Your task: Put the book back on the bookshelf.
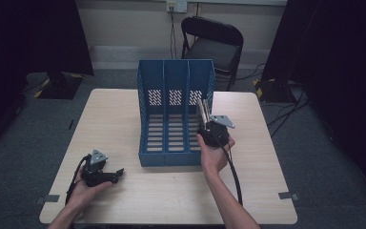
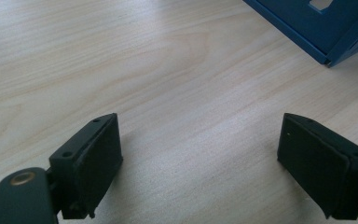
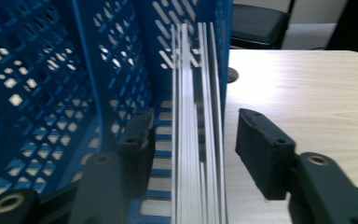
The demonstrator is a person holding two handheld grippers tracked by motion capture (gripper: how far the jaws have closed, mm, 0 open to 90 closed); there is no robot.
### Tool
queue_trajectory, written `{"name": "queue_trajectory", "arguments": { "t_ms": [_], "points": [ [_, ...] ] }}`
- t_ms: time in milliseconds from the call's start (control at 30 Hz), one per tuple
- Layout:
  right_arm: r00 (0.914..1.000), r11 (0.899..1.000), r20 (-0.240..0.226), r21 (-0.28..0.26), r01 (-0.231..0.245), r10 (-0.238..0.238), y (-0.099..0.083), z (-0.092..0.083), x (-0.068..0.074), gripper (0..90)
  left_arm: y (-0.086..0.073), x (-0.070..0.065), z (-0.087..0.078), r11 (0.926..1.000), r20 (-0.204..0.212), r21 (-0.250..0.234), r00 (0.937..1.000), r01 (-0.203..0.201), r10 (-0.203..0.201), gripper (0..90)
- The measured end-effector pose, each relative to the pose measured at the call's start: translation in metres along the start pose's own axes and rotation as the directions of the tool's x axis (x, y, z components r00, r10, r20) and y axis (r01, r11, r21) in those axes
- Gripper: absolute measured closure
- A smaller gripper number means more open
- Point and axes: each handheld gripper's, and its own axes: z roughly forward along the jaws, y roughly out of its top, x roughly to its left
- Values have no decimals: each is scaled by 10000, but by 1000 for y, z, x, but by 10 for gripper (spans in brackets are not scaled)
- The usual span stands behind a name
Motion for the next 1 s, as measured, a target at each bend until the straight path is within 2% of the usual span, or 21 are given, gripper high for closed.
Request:
{"name": "queue_trajectory", "arguments": {
  "t_ms": [133, 267, 333, 433, 500, 667, 700, 767, 900, 1000],
  "points": [
    [9985, 10000, -546, -8, -62, 62, 3, -2, -6, 416, 0, 0, 0, 10000, -1, 0, 10000, -4, 4, 130],
    [9956, 10000, -931, -28, -60, 57, 4, -9, -11, 380, 0, 0, 0, 10000, 1, -2, 10000, 3, -3, 130],
    [9941, 9999, -1077, 1, 120, -119, 2, -12, -13, 367, 0, 0, 0, 10000, -2, -2, 10000, 1, -1, 130],
    [9898, 10000, -1421, 53, -64, 71, 1, -16, -20, 348, 0, 0, 0, 10000, -3, 0, 10000, -1, 1, 130],
    [9882, 10000, -1535, 15, 26, -23, 2, -20, -23, 340, 0, 0, 0, 10000, -2, -1, 10000, -2, 2, 130],
    [9865, 9999, -1632, -43, 116, -122, 4, -29, -34, 301, 0, 0, 0, 10000, 0, -1, 10000, -2, 2, 130],
    [9884, 9997, -1499, -67, 224, -232, 3, -32, -37, 297, 0, 0, 0, 10000, -4, -3, 10000, 1, -1, 130],
    [9879, 9997, -1531, -61, 226, -233, 2, -36, -42, 281, 0, 0, 0, 10000, -5, -5, 10000, 5, -5, 130],
    [9860, 9998, -1655, -48, 209, -214, -3, -47, -54, 256, 0, 0, 0, 10000, -4, -1, 10000, 3, -3, 130],
    [9848, 9993, -1699, -1, 376, -371, -5, -54, -65, 238, 0, 0, 0, 10000, -7, -1, 10000, 2, -2, 130]
  ]
}}
